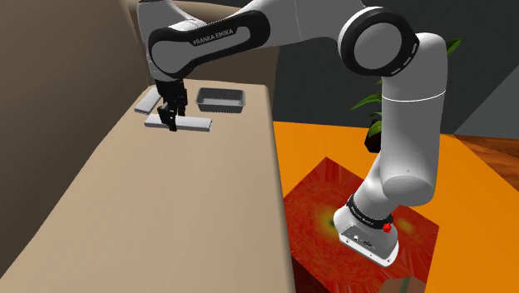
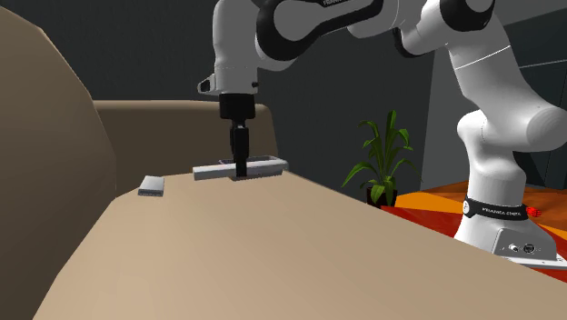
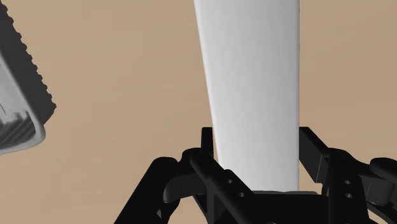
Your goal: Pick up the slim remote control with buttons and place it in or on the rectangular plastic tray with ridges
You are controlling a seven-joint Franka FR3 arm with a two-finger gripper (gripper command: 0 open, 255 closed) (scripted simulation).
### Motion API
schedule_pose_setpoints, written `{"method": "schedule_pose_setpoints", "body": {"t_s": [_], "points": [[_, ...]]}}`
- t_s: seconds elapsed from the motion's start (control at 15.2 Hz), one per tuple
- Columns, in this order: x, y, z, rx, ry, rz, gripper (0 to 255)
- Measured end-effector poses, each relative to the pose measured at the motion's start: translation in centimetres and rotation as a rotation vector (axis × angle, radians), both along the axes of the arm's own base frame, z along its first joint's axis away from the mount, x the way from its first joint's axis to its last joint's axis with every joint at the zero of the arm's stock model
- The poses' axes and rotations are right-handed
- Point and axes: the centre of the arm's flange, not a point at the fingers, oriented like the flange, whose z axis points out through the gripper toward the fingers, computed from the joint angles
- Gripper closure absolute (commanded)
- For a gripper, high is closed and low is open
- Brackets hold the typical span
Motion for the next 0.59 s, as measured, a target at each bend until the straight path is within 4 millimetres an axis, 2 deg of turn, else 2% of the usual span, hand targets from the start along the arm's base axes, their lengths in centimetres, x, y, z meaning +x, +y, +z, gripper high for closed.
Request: {"method": "schedule_pose_setpoints", "body": {"t_s": [0.59], "points": [[-0.1, 0.1, 4.8, 0.0, 0.0, 0.0, 255]]}}
